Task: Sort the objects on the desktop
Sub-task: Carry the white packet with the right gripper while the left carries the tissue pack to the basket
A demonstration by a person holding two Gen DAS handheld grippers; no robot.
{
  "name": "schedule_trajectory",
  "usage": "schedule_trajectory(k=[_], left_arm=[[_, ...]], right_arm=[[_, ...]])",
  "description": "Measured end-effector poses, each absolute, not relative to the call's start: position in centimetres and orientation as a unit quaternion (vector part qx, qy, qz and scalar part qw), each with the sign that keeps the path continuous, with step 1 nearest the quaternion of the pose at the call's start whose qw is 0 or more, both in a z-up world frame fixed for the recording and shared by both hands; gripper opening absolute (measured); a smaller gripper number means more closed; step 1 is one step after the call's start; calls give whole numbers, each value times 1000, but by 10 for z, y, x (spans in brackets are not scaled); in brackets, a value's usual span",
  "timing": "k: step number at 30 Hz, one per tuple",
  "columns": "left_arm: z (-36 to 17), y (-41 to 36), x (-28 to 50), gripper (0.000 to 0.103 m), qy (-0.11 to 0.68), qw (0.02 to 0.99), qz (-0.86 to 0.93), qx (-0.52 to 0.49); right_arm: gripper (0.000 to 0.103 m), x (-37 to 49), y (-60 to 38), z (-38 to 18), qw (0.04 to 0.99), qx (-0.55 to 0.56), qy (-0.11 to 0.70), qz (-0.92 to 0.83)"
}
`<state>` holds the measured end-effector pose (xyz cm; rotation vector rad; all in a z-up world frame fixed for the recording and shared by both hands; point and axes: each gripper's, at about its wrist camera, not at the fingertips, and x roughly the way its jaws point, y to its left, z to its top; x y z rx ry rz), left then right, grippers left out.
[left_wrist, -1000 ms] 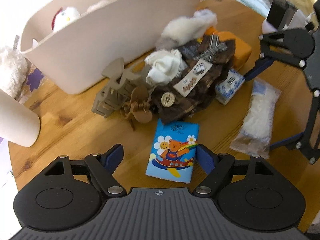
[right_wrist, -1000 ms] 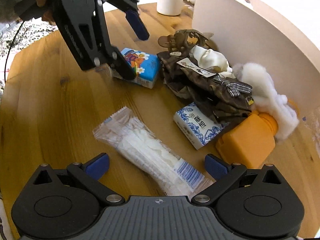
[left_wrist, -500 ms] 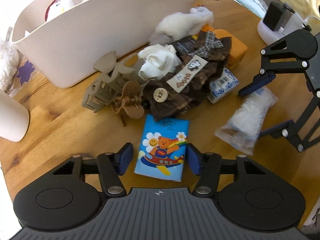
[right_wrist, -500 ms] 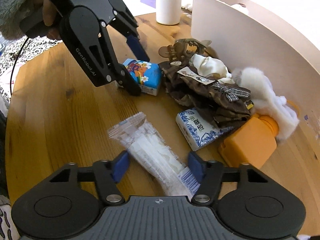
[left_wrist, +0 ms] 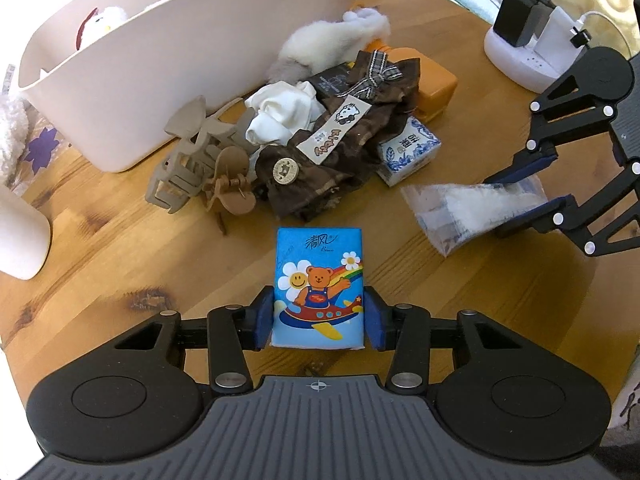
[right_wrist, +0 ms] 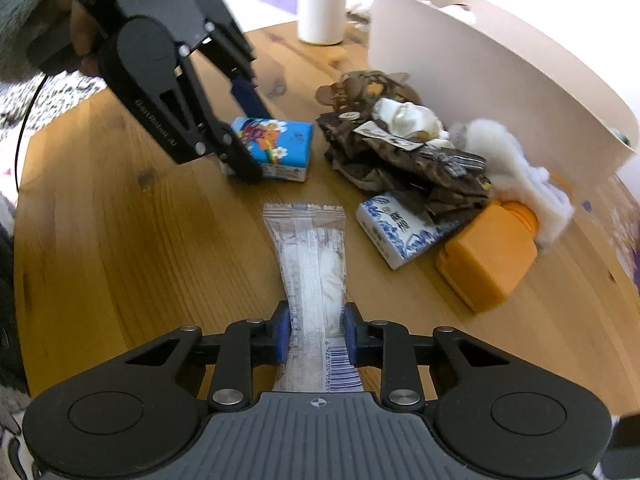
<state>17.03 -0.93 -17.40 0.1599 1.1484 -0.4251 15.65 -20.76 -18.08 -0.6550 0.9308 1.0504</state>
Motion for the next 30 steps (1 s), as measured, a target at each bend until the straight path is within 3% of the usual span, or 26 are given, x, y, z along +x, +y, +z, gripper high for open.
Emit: schedule_trajectory(k=[16,30], left_arm=[[-135,6,152,47,514,830,-206,63],[-78,48,196,47,453,876,-159,48]], right_arm=[[25,164,-244,-149,793,-194,405,411],[25,224,-266,-96,844,-144,356,373]])
